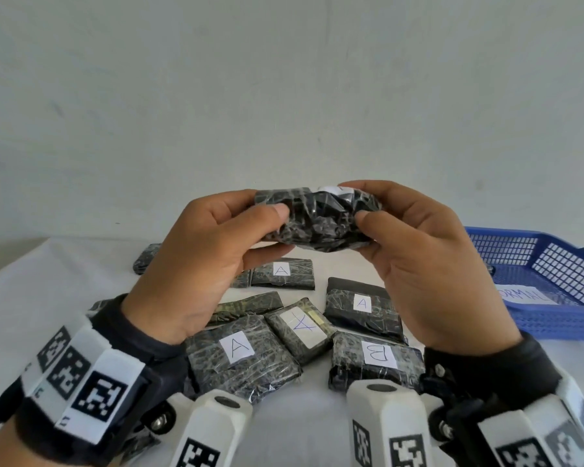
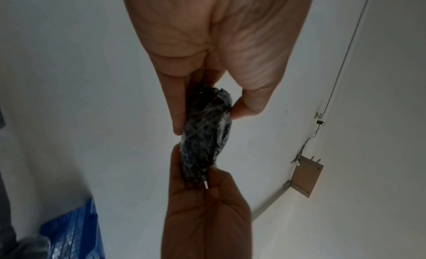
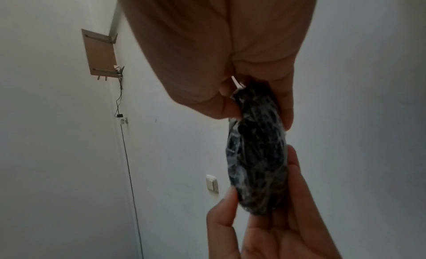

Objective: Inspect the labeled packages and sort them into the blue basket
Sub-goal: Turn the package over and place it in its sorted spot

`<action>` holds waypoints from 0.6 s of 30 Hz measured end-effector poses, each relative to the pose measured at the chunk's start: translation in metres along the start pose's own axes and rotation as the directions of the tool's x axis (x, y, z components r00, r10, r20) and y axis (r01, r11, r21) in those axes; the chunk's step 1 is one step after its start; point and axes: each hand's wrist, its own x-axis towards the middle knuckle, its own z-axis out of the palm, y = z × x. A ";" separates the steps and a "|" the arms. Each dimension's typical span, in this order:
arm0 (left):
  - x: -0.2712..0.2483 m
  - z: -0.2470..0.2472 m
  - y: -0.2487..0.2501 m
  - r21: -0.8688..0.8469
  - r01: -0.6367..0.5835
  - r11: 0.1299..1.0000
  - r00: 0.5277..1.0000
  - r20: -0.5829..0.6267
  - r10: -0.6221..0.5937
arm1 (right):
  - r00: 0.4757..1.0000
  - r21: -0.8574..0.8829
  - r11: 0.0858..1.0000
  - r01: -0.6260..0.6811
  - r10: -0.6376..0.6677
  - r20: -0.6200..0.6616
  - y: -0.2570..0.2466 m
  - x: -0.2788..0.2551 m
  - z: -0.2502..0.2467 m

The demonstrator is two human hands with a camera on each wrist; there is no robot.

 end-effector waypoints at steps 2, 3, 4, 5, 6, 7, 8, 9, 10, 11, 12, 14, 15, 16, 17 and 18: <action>0.000 0.000 0.000 0.005 0.019 1.000 1.000 -0.017 -0.019 | 1.000 0.014 1.000 -0.012 0.012 0.012 0.001 0.000 -0.002; 0.000 0.001 0.001 -0.009 0.031 0.999 0.999 -0.034 -0.031 | 0.999 0.017 0.999 -0.029 0.029 0.030 0.000 0.001 -0.003; 0.001 0.001 0.002 -0.024 0.039 0.999 0.998 -0.049 -0.041 | 0.997 0.027 0.998 -0.049 0.047 0.054 -0.001 0.000 -0.004; 0.000 0.002 0.004 -0.042 0.060 0.997 0.997 -0.052 -0.062 | 0.995 0.041 0.997 -0.064 0.061 0.073 -0.002 0.000 -0.005; 0.001 0.001 0.005 -0.061 0.084 0.995 0.995 -0.044 -0.087 | 0.995 0.049 0.996 -0.070 0.067 0.073 -0.003 -0.001 -0.006; 0.000 0.001 0.008 -0.075 0.118 0.990 0.992 -0.031 -0.120 | 0.996 0.048 0.996 -0.071 0.068 0.053 -0.004 -0.001 -0.007; 0.000 -0.001 0.009 -0.082 0.144 0.986 0.989 -0.008 -0.145 | 0.997 0.044 0.996 -0.078 0.077 0.025 -0.005 0.000 -0.007; -0.002 -0.002 0.010 -0.078 0.166 0.983 0.986 0.021 -0.165 | 0.995 0.041 0.994 -0.099 0.099 0.001 -0.005 0.000 -0.007; -0.002 -0.002 0.009 -0.055 0.171 0.984 0.985 0.046 -0.168 | 0.991 0.048 0.990 -0.135 0.136 -0.016 -0.005 0.000 -0.006; -0.002 -0.001 0.010 -0.038 0.170 0.985 0.984 0.058 -0.168 | 0.984 0.063 0.982 -0.176 0.178 -0.020 -0.005 0.000 -0.006; -0.002 -0.001 0.009 -0.028 0.161 0.986 0.986 0.054 -0.160 | 0.977 0.081 0.974 -0.213 0.215 -0.014 -0.006 0.000 -0.006; -0.001 0.001 0.007 -0.030 0.142 0.989 0.990 0.015 -0.141 | 0.971 0.069 0.969 -0.237 0.236 0.027 -0.006 -0.001 -0.005; -0.002 0.002 0.006 -0.029 0.136 0.990 0.991 -0.004 -0.137 | 0.974 0.043 0.973 -0.225 0.223 0.047 -0.006 -0.002 -0.003; -0.001 0.002 0.004 -0.022 0.126 0.992 0.992 -0.018 -0.127 | 0.978 0.024 0.979 -0.205 0.203 0.055 -0.005 -0.002 -0.002; -0.001 0.003 0.003 -0.021 0.120 0.993 0.992 -0.030 -0.120 | 0.982 0.010 0.983 -0.183 0.182 0.050 -0.004 -0.002 -0.002; -0.001 0.002 0.002 -0.020 0.111 0.994 0.993 -0.038 -0.111 | 0.986 -0.001 0.987 -0.161 0.161 0.042 -0.002 -0.002 0.000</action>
